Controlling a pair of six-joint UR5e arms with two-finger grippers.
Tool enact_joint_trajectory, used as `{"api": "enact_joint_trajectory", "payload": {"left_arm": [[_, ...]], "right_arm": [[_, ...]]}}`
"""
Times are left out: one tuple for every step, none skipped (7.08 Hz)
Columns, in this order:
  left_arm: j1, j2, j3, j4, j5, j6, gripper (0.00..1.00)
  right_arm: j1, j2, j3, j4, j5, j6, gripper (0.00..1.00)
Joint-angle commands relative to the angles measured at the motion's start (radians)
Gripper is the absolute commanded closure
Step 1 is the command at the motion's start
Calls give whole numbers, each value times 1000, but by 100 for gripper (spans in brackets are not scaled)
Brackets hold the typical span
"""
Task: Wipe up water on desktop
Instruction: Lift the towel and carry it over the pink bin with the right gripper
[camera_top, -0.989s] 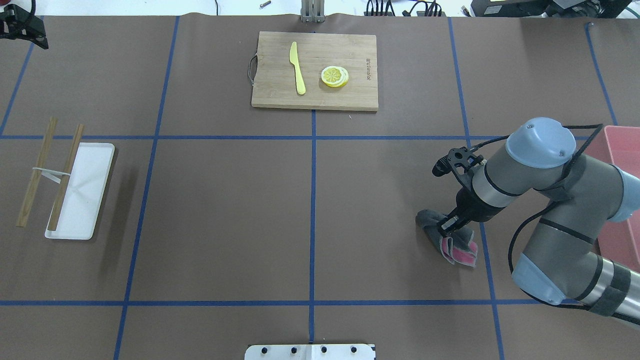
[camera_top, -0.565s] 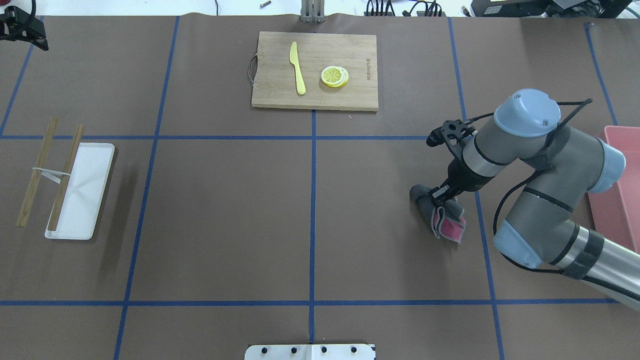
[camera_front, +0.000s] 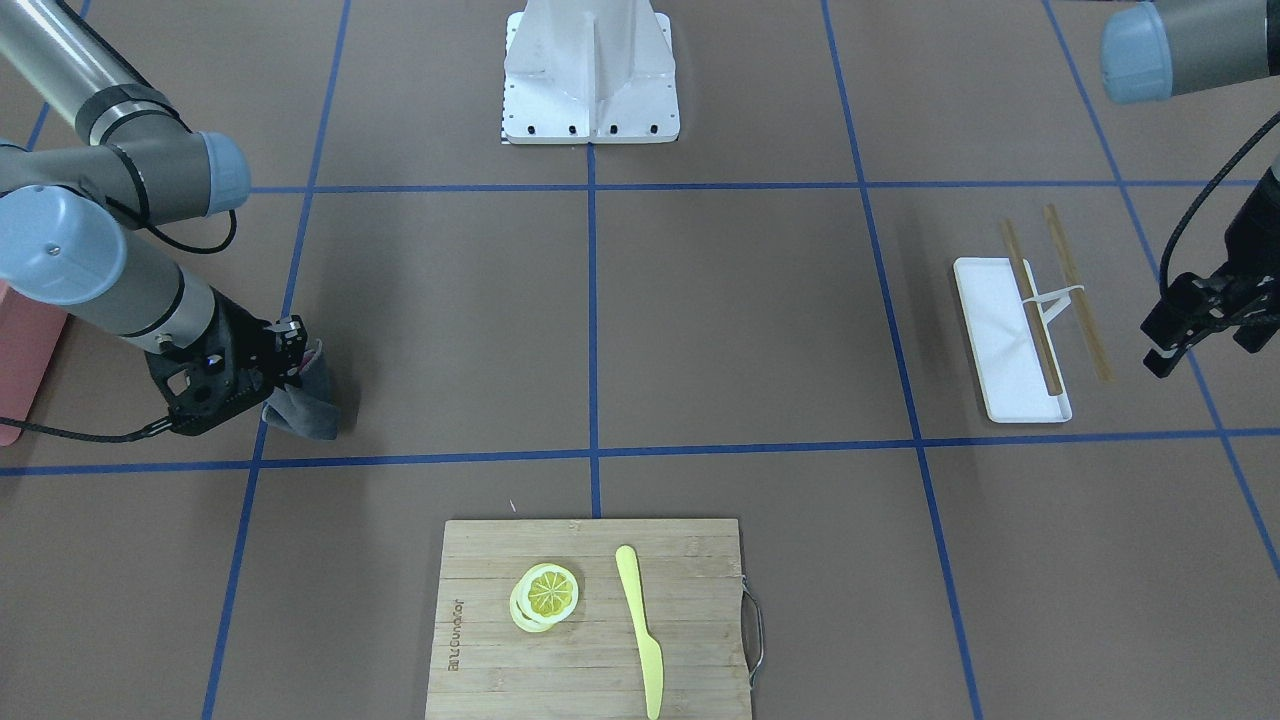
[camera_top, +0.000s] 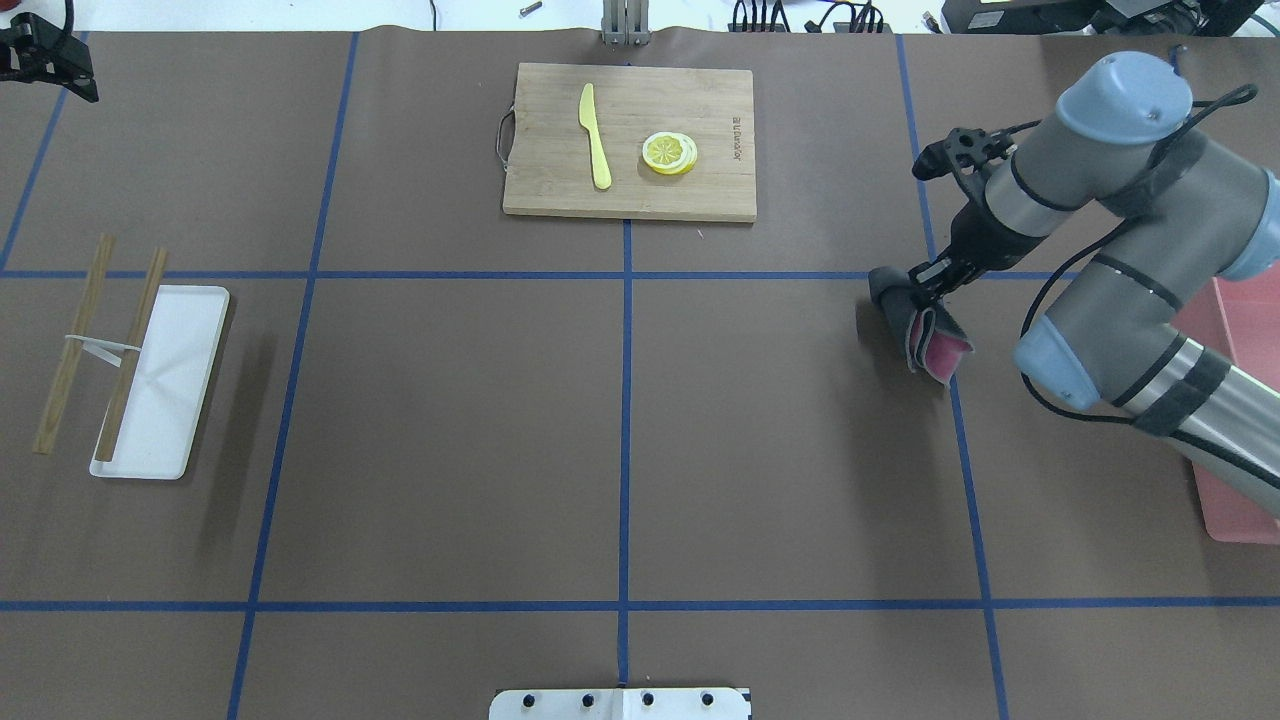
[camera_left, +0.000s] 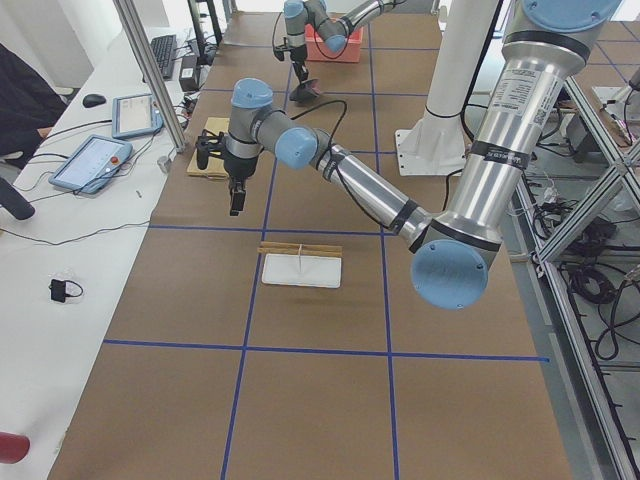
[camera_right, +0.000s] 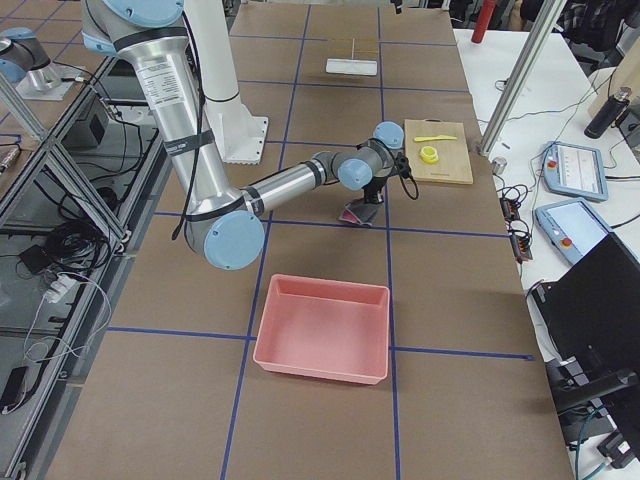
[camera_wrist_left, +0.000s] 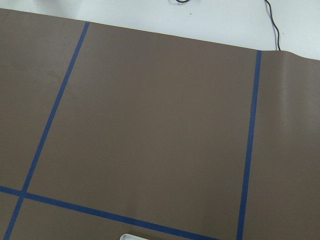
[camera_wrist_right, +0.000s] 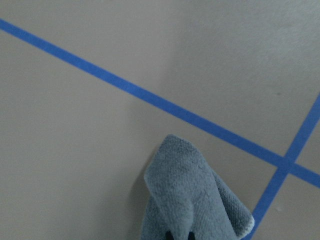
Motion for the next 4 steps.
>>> {"api": "enact_joint_trajectory", "payload": {"left_arm": [[0,-3,1,0,0,0,2],[0,0,-1,0,0,0,2],[0,0,-2,0,0,-3,2],[0,0,-4,2,0,-6,2]], "right_arm": [[143,14,22,10,31,-20,100],[224,1,65,9,39,-22,100],[304,-20,111,1,55,-22,100],[410,-69,158,-5,77,-25,100]]}}
